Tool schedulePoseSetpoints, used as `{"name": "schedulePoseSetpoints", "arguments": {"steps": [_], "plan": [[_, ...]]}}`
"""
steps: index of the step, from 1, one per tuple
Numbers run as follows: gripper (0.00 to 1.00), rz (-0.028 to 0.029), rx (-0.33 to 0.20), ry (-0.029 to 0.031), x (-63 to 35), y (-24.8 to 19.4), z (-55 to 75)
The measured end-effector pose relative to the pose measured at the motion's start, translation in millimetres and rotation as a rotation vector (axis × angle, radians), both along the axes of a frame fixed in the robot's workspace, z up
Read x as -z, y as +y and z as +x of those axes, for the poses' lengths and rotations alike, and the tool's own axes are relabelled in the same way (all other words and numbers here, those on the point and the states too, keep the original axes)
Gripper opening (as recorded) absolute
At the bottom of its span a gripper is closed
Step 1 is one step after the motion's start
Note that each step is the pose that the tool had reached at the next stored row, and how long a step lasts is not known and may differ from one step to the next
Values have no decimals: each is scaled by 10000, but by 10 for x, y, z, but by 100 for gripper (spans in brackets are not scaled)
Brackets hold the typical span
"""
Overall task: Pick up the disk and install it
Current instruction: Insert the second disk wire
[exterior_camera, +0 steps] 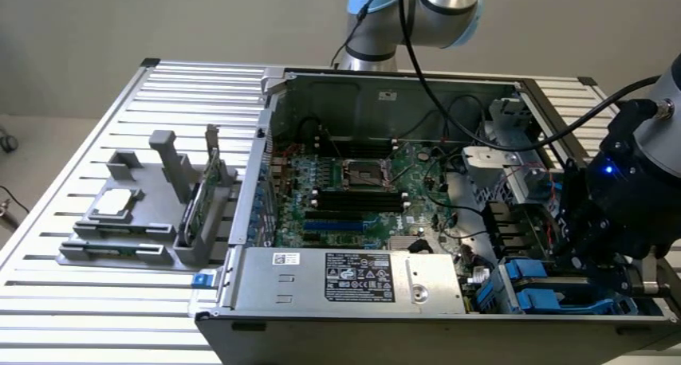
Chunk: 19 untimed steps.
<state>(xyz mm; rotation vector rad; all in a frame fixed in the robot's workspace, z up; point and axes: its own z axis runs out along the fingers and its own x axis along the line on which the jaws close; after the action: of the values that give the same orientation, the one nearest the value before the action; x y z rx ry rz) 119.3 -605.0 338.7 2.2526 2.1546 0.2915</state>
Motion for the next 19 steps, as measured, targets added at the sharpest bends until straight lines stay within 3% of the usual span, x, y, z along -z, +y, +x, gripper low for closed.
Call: {"name": "schedulePoseSetpoints", "arguments": {"steps": [11,19], "plan": [[16,11,-39,0,19,-5,9],[16,70,-48,0,28,-27,9]]}}
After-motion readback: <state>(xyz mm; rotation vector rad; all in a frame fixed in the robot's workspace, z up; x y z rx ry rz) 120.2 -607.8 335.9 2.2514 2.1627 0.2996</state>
